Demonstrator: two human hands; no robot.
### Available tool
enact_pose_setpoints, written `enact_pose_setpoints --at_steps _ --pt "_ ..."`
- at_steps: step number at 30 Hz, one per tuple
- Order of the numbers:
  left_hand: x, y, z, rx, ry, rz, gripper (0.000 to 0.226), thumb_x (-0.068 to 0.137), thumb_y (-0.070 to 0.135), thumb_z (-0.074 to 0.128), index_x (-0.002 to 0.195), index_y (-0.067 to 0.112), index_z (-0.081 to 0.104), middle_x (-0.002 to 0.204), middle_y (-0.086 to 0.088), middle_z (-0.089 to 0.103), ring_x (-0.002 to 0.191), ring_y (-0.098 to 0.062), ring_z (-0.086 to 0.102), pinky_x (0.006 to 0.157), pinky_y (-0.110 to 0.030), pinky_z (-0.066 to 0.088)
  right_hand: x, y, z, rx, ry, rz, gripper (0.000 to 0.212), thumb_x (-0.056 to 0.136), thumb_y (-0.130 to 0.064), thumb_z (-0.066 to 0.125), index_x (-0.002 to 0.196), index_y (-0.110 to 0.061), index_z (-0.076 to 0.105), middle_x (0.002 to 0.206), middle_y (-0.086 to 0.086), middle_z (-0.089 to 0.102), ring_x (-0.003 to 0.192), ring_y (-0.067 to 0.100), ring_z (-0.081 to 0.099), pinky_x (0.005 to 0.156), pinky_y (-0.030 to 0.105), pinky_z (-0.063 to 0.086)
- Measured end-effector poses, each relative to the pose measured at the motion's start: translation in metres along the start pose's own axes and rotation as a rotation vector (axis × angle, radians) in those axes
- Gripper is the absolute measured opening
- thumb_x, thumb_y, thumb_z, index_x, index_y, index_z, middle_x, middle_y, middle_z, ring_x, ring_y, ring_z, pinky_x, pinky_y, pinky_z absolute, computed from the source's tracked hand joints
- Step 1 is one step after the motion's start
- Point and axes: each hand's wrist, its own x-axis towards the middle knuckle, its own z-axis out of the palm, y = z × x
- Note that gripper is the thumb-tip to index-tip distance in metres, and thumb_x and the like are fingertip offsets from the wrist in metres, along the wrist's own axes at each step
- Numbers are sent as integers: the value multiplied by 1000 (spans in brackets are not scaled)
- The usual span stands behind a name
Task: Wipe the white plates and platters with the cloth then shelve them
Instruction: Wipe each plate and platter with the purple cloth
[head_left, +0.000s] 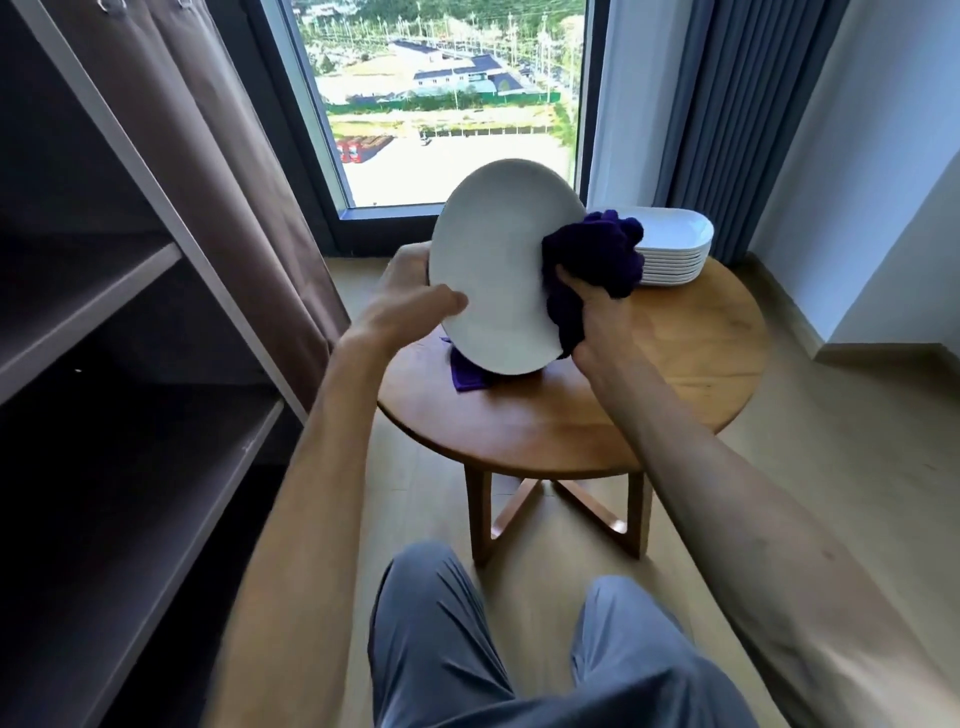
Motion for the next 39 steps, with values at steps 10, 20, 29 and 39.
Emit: enact_pose_setpoints --at_steps 10,20,29,39 --pt "-30 -5 89 -399 424 23 42 73 -3 58 111 11 67 97 0 71 89 -7 67 65 -14 52 -6 5 4 -11 -22 23 44 79 -3 81 121 -3 66 118 17 72 108 36 69 92 48 59" --pt "-25 -10 65 -557 549 -35 41 70 16 60 110 23 68 92 9 71 91 -16 68 67 -23 55 3 -25 7 -181 14 -250 30 70 6 83 95 -4 71 97 22 74 81 30 69 76 50 60" --pt "-42 3 78 -330 376 -4 38 73 -3 60 91 30 63 88 13 72 86 -5 68 71 -19 57 -7 -3 -15 -146 -1 -34 52 69 2 86 118 -2 68 111 17 74 99 34 73 87 48 61" --pt "-31 8 54 -542 395 23 56 72 14 67 128 15 61 116 -9 69 106 -25 66 74 -24 56 -12 10 1 5 12 -75 39 72 1 82 109 2 69 93 19 73 73 28 69 64 37 58"
